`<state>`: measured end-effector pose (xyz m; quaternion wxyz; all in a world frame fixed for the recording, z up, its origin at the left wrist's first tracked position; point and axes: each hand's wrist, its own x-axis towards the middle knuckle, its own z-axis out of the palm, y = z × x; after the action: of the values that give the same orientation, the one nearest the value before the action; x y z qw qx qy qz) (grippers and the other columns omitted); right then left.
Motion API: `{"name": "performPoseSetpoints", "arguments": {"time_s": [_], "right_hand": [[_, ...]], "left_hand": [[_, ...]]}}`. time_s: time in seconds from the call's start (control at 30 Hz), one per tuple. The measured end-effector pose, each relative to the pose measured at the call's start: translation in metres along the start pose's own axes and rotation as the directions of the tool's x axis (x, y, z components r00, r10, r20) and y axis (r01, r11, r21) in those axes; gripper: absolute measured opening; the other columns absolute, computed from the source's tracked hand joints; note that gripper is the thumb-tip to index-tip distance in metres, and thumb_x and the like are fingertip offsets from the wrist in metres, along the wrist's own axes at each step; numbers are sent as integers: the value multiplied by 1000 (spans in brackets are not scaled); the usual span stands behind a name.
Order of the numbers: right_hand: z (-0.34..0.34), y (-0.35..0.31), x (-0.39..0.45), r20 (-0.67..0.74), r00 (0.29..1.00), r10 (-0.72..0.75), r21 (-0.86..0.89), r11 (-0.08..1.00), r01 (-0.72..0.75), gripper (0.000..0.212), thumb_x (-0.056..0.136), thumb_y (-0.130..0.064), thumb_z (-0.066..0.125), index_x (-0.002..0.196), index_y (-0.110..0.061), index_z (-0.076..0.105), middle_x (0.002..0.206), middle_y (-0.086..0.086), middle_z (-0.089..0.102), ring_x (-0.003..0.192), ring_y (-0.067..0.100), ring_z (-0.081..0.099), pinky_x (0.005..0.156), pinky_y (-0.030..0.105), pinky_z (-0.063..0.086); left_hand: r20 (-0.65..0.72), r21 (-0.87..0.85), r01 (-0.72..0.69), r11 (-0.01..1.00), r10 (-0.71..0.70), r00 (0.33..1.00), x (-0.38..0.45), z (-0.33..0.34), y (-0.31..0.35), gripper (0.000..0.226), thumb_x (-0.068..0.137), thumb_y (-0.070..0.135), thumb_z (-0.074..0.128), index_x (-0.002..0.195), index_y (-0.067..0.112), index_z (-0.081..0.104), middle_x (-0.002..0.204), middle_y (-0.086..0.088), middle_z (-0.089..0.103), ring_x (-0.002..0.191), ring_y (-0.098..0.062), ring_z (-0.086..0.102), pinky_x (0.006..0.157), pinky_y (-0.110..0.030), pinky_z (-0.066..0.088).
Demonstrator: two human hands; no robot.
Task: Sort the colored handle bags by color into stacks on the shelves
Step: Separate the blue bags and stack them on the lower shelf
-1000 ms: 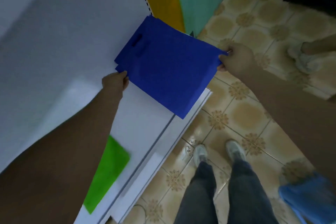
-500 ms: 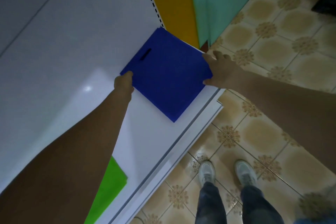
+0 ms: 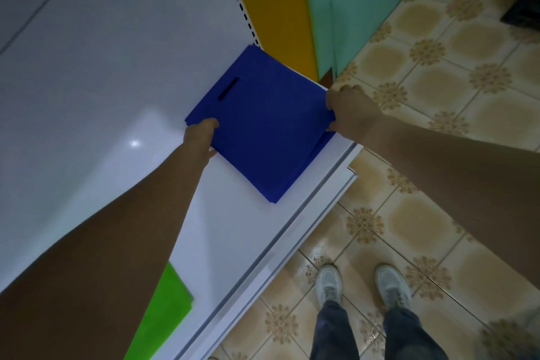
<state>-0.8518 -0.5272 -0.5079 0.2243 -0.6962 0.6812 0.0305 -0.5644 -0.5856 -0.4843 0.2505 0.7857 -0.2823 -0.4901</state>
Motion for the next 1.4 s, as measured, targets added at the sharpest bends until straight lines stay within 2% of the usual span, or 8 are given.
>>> {"name": "performPoseSetpoints", "arguments": {"time_s": [0.23,0.43,0.5,0.6,0.73,0.93,1.23,1.4], "right_hand": [[-12,1,11,261,960,-99,-131,982,137,96,72,-57,76,142,-11,29,134,22,38,121,37,41,89,42,43],[-13,-8,11,223,974,-52,-268,957,113,99,69,-67,71,143,-14,31,139,22,37,126,40,37,98,49,42],[-15,-10,-2,226,972,-58,-282,952,122,106,70,-71,68,149,-19,22,152,22,19,139,44,21,108,56,32],[-32,-16,-26,209,970,-124,-187,969,164,100,79,-72,57,153,-21,13,161,14,2,145,41,11,114,53,25],[-84,-43,-71,81,958,-275,16,961,275,92,89,-66,47,156,-20,3,163,5,2,147,29,14,115,42,27],[-113,-103,-177,-71,883,-465,192,862,469,88,85,-70,45,155,-29,11,162,0,13,146,26,19,115,47,29],[-97,-233,-344,-68,702,-709,297,658,692,83,87,-64,50,154,-31,15,161,-4,17,145,17,18,117,33,19],[-82,-329,-423,-77,593,-801,275,555,785,82,87,-61,53,154,-27,19,159,-6,23,145,15,20,118,31,19]], "left_hand": [[-22,173,-34,984,38,999,9,-3,0,23,91,16,60,112,12,51,102,-2,53,98,-19,50,94,-35,50],[-44,302,-151,941,172,984,2,0,6,19,90,14,55,72,11,50,71,-5,48,62,-11,38,61,-25,35],[-38,316,-236,919,260,965,-6,-4,6,32,89,16,54,109,-8,61,97,-23,61,62,-10,40,57,-22,35],[-25,359,-334,872,367,930,-40,-10,9,54,94,24,56,143,7,44,111,-4,59,79,-8,53,67,-18,43],[-8,376,-443,814,481,877,-105,-24,17,19,97,20,54,116,21,57,86,13,50,75,-4,50,59,-9,41],[-99,324,-516,793,571,815,-219,-75,-25,61,97,32,57,151,15,33,150,-7,38,135,-18,40,114,-31,31],[-293,374,-492,786,604,741,-362,-241,-146,49,97,30,57,143,19,45,141,-6,48,130,-18,47,106,-42,43],[-456,371,-532,761,648,610,-447,-355,-203,32,96,22,56,128,21,58,113,4,59,100,-3,59,88,-33,53]]}}
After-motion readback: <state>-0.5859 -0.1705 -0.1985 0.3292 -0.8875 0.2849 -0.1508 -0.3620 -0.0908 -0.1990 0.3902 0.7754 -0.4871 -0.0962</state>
